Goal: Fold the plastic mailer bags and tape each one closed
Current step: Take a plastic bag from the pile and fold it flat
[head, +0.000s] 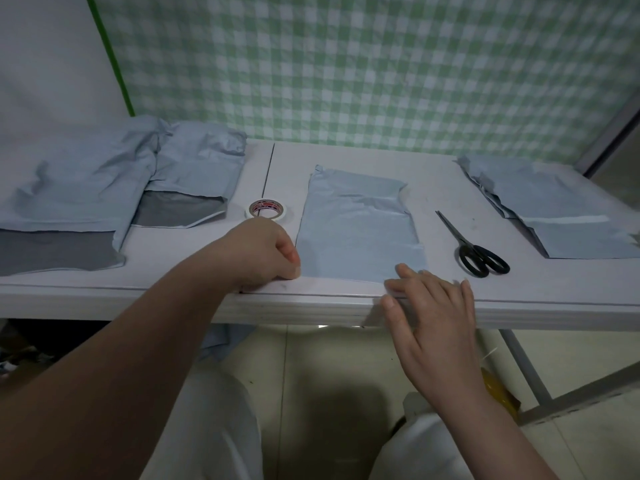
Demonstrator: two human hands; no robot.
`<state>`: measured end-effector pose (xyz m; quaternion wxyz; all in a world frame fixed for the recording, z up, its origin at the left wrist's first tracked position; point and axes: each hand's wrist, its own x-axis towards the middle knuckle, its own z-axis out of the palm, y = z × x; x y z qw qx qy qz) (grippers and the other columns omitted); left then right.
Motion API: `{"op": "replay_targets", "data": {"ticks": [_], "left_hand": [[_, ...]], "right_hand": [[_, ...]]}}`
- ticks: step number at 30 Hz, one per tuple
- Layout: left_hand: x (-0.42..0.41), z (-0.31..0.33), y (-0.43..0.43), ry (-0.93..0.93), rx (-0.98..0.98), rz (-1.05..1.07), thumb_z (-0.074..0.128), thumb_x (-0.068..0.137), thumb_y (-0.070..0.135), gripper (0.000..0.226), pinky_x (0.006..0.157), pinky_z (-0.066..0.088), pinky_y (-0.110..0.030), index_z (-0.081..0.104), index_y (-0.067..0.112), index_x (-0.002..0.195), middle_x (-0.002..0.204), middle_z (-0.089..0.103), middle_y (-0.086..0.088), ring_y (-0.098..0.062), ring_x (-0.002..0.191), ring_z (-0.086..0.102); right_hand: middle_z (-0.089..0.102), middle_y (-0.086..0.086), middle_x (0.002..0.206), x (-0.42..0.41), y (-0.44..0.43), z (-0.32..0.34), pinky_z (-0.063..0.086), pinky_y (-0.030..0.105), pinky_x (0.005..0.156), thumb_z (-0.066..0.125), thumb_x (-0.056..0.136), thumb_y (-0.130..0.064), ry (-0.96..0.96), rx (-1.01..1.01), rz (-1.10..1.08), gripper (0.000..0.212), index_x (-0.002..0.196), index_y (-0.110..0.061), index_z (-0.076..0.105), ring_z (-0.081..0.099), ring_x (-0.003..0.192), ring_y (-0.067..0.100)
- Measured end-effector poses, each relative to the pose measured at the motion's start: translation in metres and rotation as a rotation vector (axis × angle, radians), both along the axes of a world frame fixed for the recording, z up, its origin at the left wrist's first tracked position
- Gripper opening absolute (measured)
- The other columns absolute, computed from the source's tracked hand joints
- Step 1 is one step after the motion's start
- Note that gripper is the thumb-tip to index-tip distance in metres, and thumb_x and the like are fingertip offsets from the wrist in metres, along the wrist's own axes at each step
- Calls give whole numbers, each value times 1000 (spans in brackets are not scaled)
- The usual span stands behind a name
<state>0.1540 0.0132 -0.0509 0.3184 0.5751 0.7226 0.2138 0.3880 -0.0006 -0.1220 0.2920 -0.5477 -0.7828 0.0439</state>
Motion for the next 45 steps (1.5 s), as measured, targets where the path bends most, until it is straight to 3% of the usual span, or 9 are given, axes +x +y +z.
{"op": "replay_targets", "data": {"ticks": [3,5,9,12,16,21,34,41,45], "left_hand": [[0,3,0,-59,-32,11,70,78,4,13,33,29,-13,69,16,72,36,48,13,-6,34,42],[-2,5,-1,-47,-27,8,65,80,-1,17,31,28,-13,70,14,77,39,48,13,-3,31,40],[-2,2,-7,39,102,59,48,81,-10,39,41,35,-9,69,23,78,71,55,9,-8,55,49],[18,-6,-22,123,414,68,42,80,-9,41,66,36,-10,70,20,91,87,59,11,-4,75,55],[53,-29,-34,309,451,-341,36,89,24,48,109,19,-19,56,11,130,138,52,-6,-22,131,43],[62,-46,-40,566,519,-450,36,88,31,47,97,44,-39,61,10,122,125,62,-9,-24,115,59],[68,-47,-34,570,529,-418,34,87,29,42,89,47,-40,65,12,110,122,63,-10,-29,109,59],[63,-37,-36,489,463,-325,29,86,37,44,69,51,-32,69,19,91,103,69,1,-21,88,63],[55,-40,-34,425,445,-260,18,84,47,57,83,51,-41,67,20,92,109,65,2,-23,101,60]], "right_hand": [[58,-11,125,-2,-1,1,12,47,116,29,92,-50,10,-6,2,37,106,-33,59,47,120,16],[58,-11,125,-2,-2,1,13,48,116,30,92,-50,13,-5,3,37,105,-33,59,47,120,16],[58,-11,125,-3,-2,1,15,50,115,30,92,-50,15,-1,1,37,106,-32,60,47,119,16],[58,-11,125,-3,-2,0,16,50,115,31,92,-50,17,6,3,36,105,-33,59,46,120,15],[58,-9,126,-4,-2,-1,15,50,115,32,92,-50,6,15,-3,35,104,-31,60,46,120,17],[59,-7,127,-6,-4,-1,8,44,116,33,92,-49,-55,48,-20,37,103,-28,62,45,124,16],[63,-3,97,-16,-7,3,23,45,115,45,91,-34,-75,196,-27,30,101,-21,70,61,91,15],[64,-1,86,-10,-3,5,21,43,114,44,91,-37,-102,210,-81,34,93,-19,72,62,84,19],[66,-1,85,-2,0,5,21,44,113,45,91,-38,-105,229,-98,34,89,-18,73,62,83,17]]}}
